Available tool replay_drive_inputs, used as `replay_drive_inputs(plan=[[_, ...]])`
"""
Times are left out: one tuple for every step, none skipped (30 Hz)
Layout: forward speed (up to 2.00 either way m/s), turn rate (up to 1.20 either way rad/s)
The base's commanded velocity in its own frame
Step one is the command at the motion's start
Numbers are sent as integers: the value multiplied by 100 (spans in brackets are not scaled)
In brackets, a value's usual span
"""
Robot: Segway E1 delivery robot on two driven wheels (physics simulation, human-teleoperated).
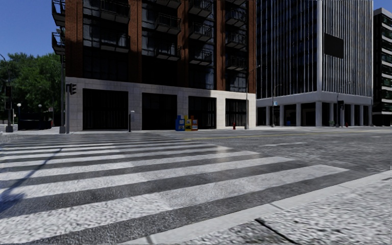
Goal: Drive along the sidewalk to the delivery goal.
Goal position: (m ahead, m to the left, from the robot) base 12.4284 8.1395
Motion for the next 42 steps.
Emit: replay_drive_inputs(plan=[[177, 55], [177, 55], [177, 55], [177, 55], [177, 55], [177, 55], [177, 55], [177, 55], [177, 55], [177, 55], [177, 55], [177, 55], [177, 55], [177, 55], [177, 55], [177, 55], [178, 55], [178, 55], [178, 55], [178, 55], [178, 54], [179, 53], [179, 52], [179, 52], [179, 52], [179, 52], [179, 48], [180, 30], [180, 6], [180, 0], [180, 0], [180, 0], [180, 0], [180, 0], [180, 0], [181, 0], [181, 0], [181, 0], [181, 0], [182, 0], [182, 0], [182, 0]])
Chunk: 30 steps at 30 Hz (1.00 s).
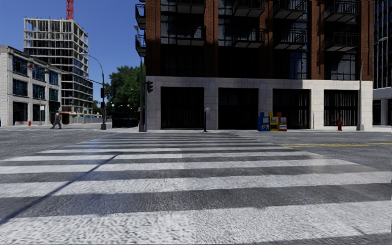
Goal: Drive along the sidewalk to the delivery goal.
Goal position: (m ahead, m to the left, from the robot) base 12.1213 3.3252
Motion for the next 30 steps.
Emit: replay_drive_inputs(plan=[[182, 0], [182, 0], [183, 6], [184, 13], [184, 16], [185, 17], [186, 18], [186, 21], [186, 26], [186, 26], [187, 27], [189, 28], [200, 28], [200, 29], [200, 29], [200, 29], [200, 29], [200, 29], [200, 29], [200, 32], [200, 33], [200, 34], [200, 35], [200, 35], [200, 35], [200, 35], [200, 35], [200, 35], [200, 35], [200, 35]])
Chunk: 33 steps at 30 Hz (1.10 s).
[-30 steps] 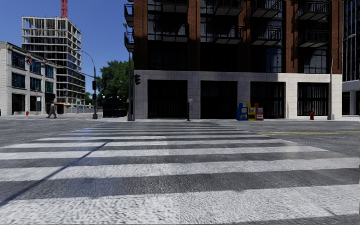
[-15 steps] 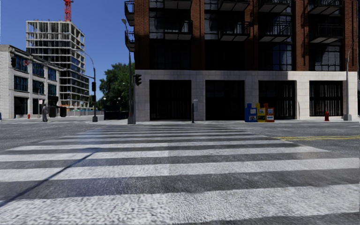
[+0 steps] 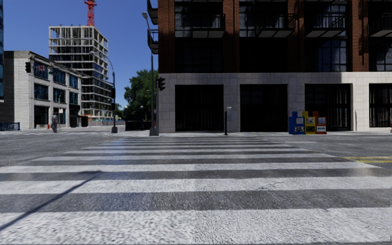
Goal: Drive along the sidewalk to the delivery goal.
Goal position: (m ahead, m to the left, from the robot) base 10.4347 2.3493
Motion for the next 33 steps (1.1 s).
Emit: replay_drive_inputs(plan=[[200, 35], [200, 35], [200, 36], [200, 36], [200, 37], [200, 38], [200, 38], [200, 39], [200, 39], [200, 39], [200, 39], [200, 39], [200, 39], [200, 39], [200, 39], [200, 39], [200, 39], [200, 39], [200, 39], [200, 39], [200, 39], [200, 39], [200, 39], [200, 39], [200, 39], [200, 39], [200, 39], [200, 39], [200, 39], [200, 39], [200, 39], [200, 39], [200, 39]])
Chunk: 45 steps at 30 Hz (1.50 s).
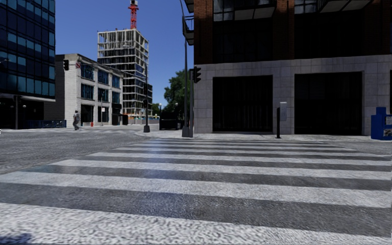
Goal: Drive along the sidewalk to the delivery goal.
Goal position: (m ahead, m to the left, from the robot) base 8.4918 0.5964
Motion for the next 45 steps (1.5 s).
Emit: replay_drive_inputs(plan=[[200, 39], [200, 39], [200, 39], [200, 39], [200, 39], [200, 39], [200, 39], [200, 39], [200, 39], [200, 39], [200, 39], [200, 39], [200, 39], [200, 39], [200, 39], [200, 39], [200, 39], [200, 39], [200, 39], [200, 39], [200, 39], [200, 39], [200, 39], [200, 39], [200, 39], [200, 31], [200, 0], [200, 0], [200, 0], [200, 0], [200, 0], [200, 0], [200, 0], [200, 0], [200, 0], [200, 0], [200, 0], [200, 0], [200, 0], [200, 0], [200, 0], [200, 0], [200, 0], [200, 0], [200, 0]])
